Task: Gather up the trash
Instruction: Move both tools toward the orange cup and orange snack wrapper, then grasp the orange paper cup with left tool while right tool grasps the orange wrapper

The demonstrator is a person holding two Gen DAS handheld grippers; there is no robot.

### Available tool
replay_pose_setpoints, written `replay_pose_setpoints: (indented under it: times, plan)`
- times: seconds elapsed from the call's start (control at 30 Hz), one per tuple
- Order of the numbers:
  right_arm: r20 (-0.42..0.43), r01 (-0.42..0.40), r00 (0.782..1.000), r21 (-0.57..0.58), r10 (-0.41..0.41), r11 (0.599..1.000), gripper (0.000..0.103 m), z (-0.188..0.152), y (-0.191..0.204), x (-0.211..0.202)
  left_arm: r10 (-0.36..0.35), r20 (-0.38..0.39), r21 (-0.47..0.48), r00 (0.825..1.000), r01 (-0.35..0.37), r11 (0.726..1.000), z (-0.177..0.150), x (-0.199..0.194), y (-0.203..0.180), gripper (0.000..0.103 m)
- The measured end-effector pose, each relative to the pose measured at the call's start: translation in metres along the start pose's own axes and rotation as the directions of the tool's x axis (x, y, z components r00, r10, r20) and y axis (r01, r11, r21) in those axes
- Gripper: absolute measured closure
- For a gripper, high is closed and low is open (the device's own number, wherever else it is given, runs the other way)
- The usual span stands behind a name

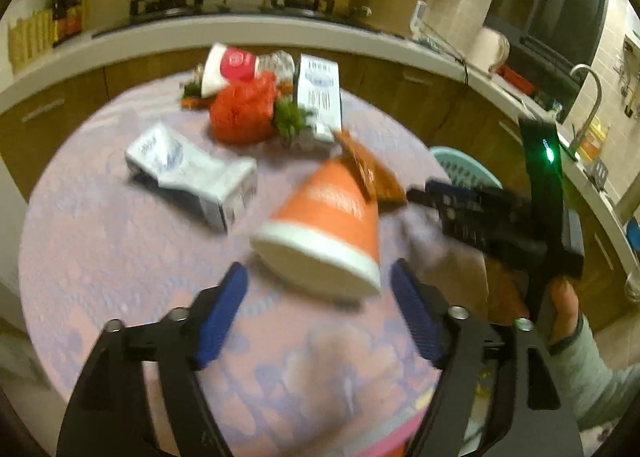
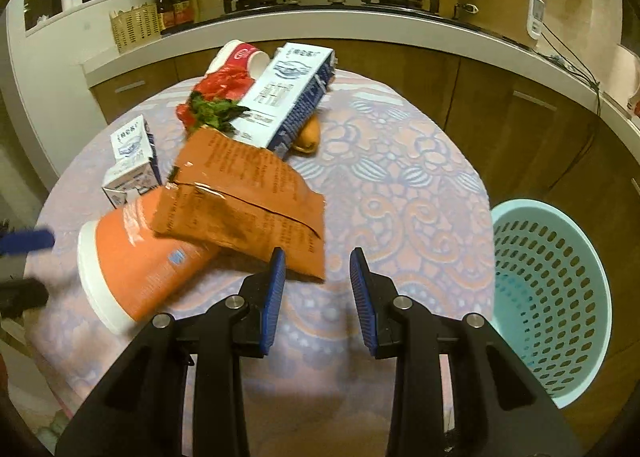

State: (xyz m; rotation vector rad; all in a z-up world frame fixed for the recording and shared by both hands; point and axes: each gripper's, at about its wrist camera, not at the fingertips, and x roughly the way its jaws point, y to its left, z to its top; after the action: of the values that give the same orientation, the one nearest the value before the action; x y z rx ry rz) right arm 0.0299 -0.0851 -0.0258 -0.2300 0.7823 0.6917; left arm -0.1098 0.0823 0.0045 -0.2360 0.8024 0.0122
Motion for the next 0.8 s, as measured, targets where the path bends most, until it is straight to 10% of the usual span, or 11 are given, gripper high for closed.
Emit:
replay_pose_setpoints:
  times: [0.33, 0.57, 0.8]
  plan:
    - [0.028, -0.023, 0.999, -0.011, 0.024, 1.0, 0.073, 0.009, 0.004, -0.01, -0.064, -0.133, 0.057, 0.989, 0.072, 0.996, 0.027, 0.079, 0.002, 0.017]
    - [0.015, -0.041, 0.999, 0.0, 0.041, 0.999, 0.073, 0.009, 0.005, -0.007, -0.189, -0.152, -0.019, 0.97, 0.189, 0.982, 0.022, 0.089, -0.001, 0.055]
    - [0.017, -0.05, 0.999, -0.006, 0.05, 0.999, 0.053, 0.011, 0.009, -0.008, -0.126, -0.061, -0.052, 0.99, 0.123, 0.991, 0.007, 0.038, 0.013, 0.056]
